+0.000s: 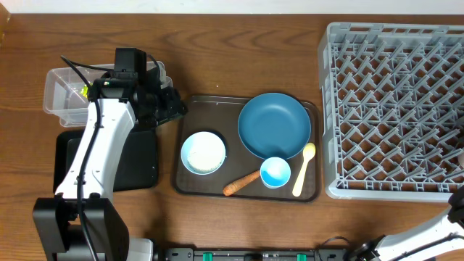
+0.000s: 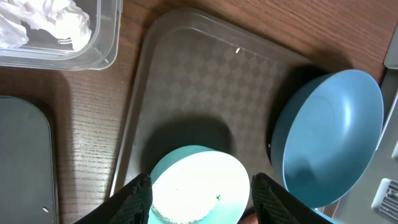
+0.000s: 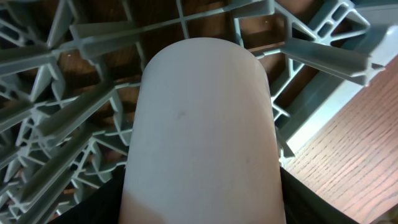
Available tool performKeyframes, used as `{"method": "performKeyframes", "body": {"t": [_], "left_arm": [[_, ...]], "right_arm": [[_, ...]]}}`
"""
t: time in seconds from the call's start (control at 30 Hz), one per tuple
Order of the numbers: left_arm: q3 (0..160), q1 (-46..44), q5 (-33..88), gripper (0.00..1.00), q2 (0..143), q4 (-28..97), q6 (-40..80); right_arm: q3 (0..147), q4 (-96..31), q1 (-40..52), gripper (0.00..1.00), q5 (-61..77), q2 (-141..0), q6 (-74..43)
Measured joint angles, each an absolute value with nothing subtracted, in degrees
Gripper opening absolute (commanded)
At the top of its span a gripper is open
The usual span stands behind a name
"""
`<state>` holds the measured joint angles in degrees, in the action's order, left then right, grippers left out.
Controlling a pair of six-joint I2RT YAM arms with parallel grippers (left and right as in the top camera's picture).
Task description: Sort waste into correct bins and load items into the dishwasher rack
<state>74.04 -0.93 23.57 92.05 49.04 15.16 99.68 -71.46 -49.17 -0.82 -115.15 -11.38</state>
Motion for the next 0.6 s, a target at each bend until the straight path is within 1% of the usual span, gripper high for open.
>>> {"method": "performKeyframes", "body": {"t": [0.03,0.1,0.2,0.27,0.3,0.33,0.6], "left_arm": [[74.04,-0.93,23.57,0.54,92.05,49.06,15.16],[74.04,-0.93,23.57,0.54,92.05,49.06,15.16],[74.04,-0.93,23.57,0.54,92.05,49.06,15.16],[74.04,-0.93,23.57,0.54,92.05,49.06,15.16],[74.04,-0.93,23.57,0.54,92.05,49.06,15.16],[74.04,-0.93,23.57,0.55,92.05,49.06,15.16],[74.04,-0.93,23.57,0.55,92.05,49.06,15.16]], "right_arm": [[99.68,-71.31,-49.17,0.55,-0.64,-115.15,-11.38],[99.68,-70.98,-49.19,0.6,-0.12,-115.15,-11.38],[99.7,-70.67,-49.32,0.62,0.78,-115.15,-11.49],[99.7,-70.63,-49.34,0.65,1.02,-115.13,-11.55],[99.7,-70.57,-49.34,0.71,1.19,-115.13,-11.64],[99.79,-70.54,-49.32,0.99,1.52,-115.13,-11.77],[100.03,-70.76,-49.28,0.99,4.89,-113.8,-11.73]]}}
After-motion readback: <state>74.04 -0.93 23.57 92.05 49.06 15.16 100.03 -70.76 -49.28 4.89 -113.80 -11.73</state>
